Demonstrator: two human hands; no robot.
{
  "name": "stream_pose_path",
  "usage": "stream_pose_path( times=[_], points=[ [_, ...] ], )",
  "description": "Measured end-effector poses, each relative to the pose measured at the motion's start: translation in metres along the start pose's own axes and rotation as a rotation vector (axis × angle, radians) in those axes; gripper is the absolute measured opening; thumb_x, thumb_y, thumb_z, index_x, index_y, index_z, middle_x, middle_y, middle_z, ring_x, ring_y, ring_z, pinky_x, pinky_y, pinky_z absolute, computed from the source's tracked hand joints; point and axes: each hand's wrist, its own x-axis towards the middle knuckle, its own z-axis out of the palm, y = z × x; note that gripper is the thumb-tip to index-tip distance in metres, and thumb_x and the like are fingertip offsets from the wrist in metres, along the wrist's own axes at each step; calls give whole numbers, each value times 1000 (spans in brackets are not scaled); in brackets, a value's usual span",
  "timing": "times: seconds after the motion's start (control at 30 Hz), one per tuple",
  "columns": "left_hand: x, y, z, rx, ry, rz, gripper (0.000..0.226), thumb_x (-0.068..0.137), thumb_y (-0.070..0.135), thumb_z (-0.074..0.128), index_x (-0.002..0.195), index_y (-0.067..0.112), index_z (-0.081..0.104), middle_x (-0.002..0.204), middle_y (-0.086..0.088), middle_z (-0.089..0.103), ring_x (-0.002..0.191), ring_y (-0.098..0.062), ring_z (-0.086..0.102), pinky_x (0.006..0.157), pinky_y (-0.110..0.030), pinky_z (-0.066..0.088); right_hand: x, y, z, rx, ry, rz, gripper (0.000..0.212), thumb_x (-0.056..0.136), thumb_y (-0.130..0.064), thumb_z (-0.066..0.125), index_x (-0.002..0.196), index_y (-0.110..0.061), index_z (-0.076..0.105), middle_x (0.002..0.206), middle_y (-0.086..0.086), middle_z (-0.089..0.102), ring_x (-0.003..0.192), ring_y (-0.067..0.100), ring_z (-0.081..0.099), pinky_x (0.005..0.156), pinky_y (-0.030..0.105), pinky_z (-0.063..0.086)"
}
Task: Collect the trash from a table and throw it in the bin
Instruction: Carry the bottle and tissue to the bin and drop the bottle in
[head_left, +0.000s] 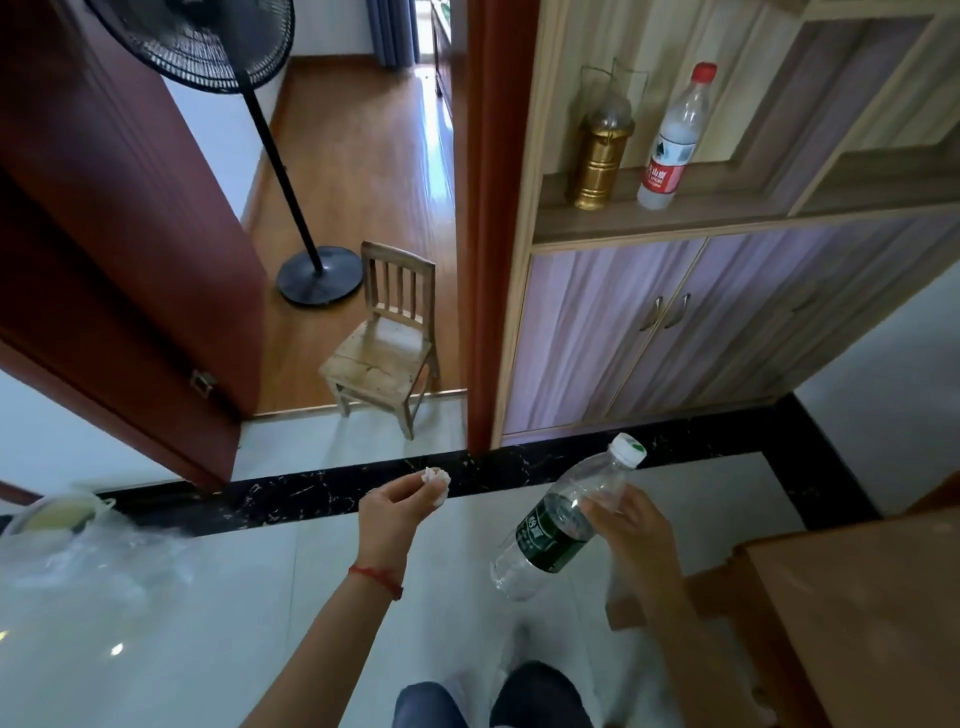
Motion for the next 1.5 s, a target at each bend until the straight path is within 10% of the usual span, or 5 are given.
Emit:
stream_pose_path(
  times=[0.17,0.33,0.63,0.8,1.5],
  points=[
    [49,12,30,3,-12,-11,10,72,5,73,82,8,72,72,2,73,71,-8,68,68,-16,54,47,-10,-1,-13,-121,7,66,61,-52,67,116,-19,56,109,-4,64,101,12,61,88,28,49],
    [97,27,76,89,-46,-3,11,73,9,74,72,20,73,67,6,72,70,-10,66,71,-19,52,112,-30,-4,-16,-10,-18,22,78,-20,72,98,-18,64,90,-7,67,82,7,62,58,8,45],
    [169,50,166,250,-147,30,8,73,12,75,65,13,72,72,-9,67,74,-20,60,81,-36,48,200,-52,-30,-34,61,-23,22,76,-18,74,95,-16,63,86,-3,66,69,-7,61,58,8,46],
    [207,54,220,271,-295,-19,11,72,8,74,72,19,75,71,2,70,77,-17,62,76,-27,51,218,-50,-48,47,220,31,18,80,-9,69,94,-17,62,88,2,68,82,15,65,70,29,50],
    [224,29,438,525,-1053,-212,19,78,-6,63,95,3,65,55,7,68,56,-1,64,58,-11,52,198,-55,-93,316,998,153,13,83,-8,64,95,-9,59,87,1,66,75,3,65,70,20,56]
  ],
)
